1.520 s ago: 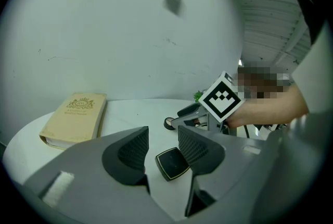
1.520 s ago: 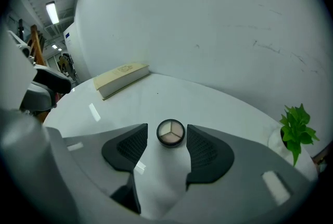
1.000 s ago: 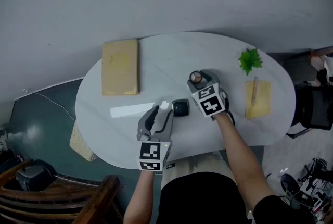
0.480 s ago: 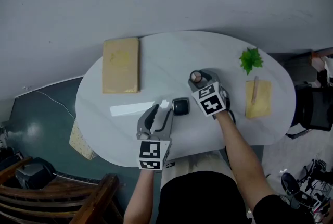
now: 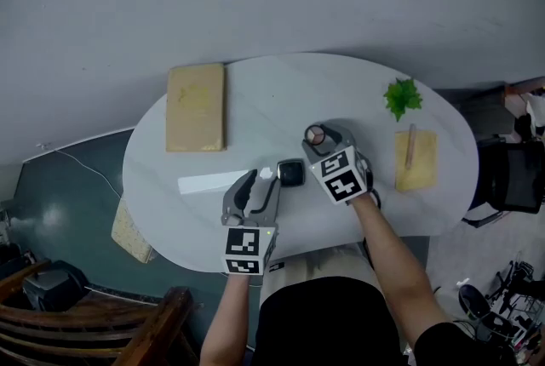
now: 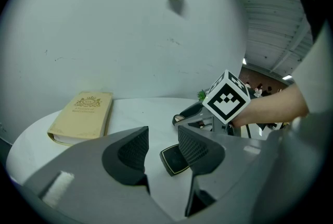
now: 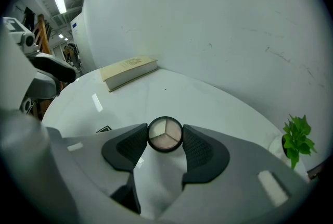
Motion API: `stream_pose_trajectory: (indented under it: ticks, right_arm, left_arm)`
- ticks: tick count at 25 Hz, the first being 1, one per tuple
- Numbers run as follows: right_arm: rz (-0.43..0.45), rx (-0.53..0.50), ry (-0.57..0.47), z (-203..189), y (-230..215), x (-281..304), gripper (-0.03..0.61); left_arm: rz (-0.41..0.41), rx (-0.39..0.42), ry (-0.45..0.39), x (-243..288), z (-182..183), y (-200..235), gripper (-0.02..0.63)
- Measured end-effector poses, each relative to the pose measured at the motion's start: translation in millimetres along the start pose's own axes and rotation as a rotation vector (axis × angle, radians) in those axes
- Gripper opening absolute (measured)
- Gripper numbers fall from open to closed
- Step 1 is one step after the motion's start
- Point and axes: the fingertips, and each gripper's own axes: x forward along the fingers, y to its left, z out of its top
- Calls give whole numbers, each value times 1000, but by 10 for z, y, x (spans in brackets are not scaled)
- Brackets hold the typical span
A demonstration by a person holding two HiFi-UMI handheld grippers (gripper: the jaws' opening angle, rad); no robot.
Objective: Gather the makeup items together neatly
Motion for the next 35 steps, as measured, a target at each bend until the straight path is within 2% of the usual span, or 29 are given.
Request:
stream_pose_trajectory:
  ticks: [18,24,35]
  right_arm:
    - [9,41,26,-420,353,-305,222]
    - [11,70,45,-654,436,-296,222]
    - [0,63,65,-784,447,-225,222]
  left_arm:
    - [-21,30,-8,-68,69,-57,175]
    - [-29,38,-5,-61,63,-96,175]
    - [-30,48,5,-68,19,-138,175]
